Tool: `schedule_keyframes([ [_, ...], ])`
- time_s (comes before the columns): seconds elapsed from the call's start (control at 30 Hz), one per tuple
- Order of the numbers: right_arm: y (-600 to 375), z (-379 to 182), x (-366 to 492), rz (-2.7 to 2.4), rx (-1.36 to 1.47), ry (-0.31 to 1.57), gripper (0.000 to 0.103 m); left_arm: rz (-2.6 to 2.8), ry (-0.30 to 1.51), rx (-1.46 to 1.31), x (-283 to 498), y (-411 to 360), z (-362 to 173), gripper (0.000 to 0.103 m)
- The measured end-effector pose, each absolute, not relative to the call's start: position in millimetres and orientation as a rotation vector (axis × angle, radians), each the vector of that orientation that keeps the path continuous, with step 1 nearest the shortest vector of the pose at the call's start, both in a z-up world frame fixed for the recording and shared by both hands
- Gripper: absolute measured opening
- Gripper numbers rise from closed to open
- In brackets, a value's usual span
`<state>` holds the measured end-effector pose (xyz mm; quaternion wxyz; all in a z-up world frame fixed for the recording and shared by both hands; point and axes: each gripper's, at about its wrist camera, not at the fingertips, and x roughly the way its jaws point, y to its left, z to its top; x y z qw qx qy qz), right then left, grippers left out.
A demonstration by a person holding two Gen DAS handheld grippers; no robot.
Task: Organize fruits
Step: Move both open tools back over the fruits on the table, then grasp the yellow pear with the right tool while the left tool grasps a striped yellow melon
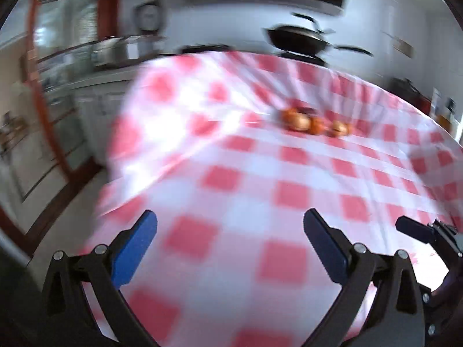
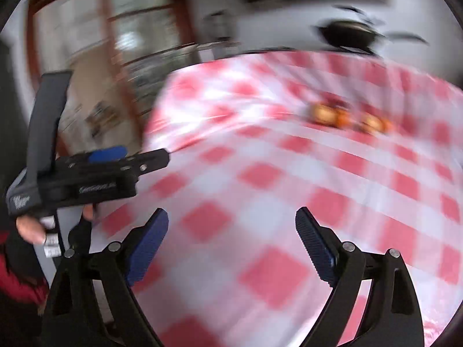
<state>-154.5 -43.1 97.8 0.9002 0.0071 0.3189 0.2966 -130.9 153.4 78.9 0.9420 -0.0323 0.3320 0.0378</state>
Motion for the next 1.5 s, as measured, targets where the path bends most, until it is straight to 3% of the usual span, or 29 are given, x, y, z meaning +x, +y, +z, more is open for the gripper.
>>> schedule_keyframes([
  [0.27, -122.7, 65.5, -76.2, 0.305, 0.129, 0.797, 0.087, 0.091, 0.885, -0.288, 21.8, 102.9, 25.2, 0.101],
  [0.63, -145.7, 39.8, 18.1, 0.151, 0.155, 0.849, 0.087, 0.086, 0.806, -0.329, 102.8, 95.5, 13.7, 0.101],
  [0.87, -139.0, 39.9, 81.5, 0.193, 0.107, 0.859, 0.086, 0.046, 0.785, -0.495, 117.6, 120.7, 1.8, 0.101],
  [1.1, -127.0, 34.3, 152.6, 0.202, 0.087, 0.891, 0.065, -0.026, 0.789, -0.464, 115.2, 111.5, 1.8, 0.101],
  [1.47, -103.2, 33.1, 221.0, 0.185, 0.044, 0.902, 0.063, -0.063, 0.804, -0.439, 117.4, 103.4, 2.4, 0.101],
  [1.5, -100.5, 33.3, 222.4, 0.188, 0.032, 0.902, 0.055, -0.066, 0.803, -0.441, 117.6, 103.4, 2.4, 0.101],
])
